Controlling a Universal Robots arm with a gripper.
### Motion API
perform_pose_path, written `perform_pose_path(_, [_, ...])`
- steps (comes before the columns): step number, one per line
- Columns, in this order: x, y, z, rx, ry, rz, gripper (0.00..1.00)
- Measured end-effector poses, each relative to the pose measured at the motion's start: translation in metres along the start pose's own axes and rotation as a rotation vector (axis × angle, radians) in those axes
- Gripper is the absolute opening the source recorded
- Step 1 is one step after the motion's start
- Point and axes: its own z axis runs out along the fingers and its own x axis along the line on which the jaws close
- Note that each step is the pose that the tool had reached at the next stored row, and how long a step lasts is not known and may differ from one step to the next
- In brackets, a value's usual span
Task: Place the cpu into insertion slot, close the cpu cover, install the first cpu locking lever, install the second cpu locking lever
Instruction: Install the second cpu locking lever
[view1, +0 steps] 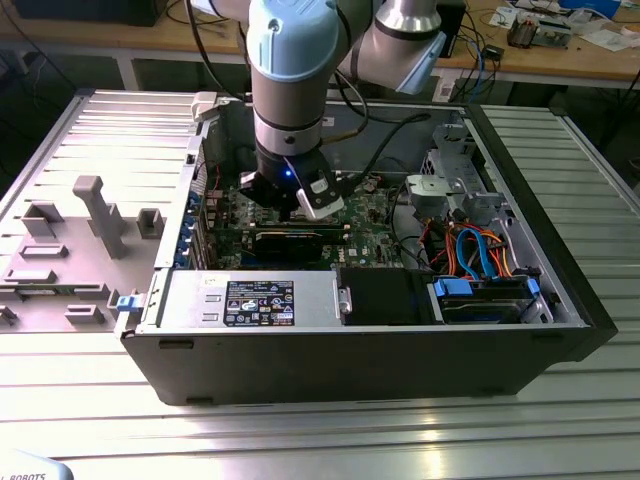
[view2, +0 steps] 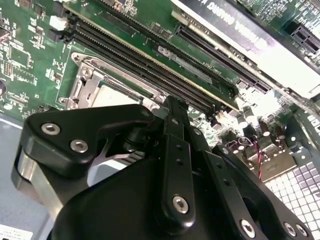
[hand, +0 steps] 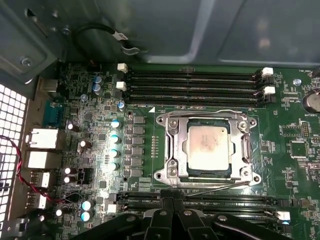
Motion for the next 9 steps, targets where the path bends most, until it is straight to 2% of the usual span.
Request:
perform_pose_path(4, [0.0002,-0.0014,0.003,-0.0006,0.0106,0.002,0.11])
perform_pose_path(9, [0.0001,-0.0028,0.0092,-0.0032,0.0151,0.003,0.11])
